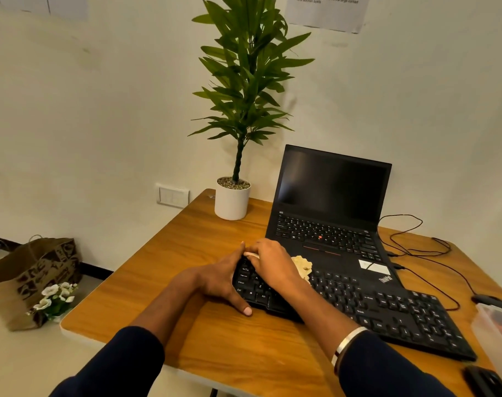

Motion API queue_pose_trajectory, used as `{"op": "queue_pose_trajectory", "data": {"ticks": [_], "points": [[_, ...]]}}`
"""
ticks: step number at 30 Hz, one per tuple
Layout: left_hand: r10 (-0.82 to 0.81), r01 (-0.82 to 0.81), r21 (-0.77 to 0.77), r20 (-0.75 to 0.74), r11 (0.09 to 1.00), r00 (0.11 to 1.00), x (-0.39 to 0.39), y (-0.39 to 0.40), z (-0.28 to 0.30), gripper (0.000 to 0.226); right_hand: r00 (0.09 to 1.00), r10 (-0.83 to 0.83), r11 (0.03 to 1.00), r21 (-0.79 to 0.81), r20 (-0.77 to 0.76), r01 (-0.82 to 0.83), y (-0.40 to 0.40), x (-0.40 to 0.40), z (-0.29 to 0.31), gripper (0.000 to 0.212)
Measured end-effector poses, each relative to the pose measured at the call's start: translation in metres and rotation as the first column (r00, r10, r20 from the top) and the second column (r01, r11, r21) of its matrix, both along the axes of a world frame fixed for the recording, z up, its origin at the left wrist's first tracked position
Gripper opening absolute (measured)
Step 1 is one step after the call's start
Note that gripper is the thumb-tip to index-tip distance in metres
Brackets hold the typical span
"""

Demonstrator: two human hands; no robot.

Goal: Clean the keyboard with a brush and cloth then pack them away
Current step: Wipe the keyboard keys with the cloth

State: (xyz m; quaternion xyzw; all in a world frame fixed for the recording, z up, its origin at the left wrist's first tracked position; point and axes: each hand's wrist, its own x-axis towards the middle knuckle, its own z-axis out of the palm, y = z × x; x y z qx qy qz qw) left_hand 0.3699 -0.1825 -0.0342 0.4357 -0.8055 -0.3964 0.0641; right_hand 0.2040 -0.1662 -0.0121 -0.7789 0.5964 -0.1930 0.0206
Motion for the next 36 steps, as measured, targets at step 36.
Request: {"op": "queue_pose_trajectory", "data": {"ticks": [36], "points": [[0.046,-0.045,-0.035,0.007,0.998,0.999,-0.001,0.004,0.005,0.160,0.970,-0.001,0.994,0.103,-0.245,0.027,0.045,-0.099,0.010,0.025]]}}
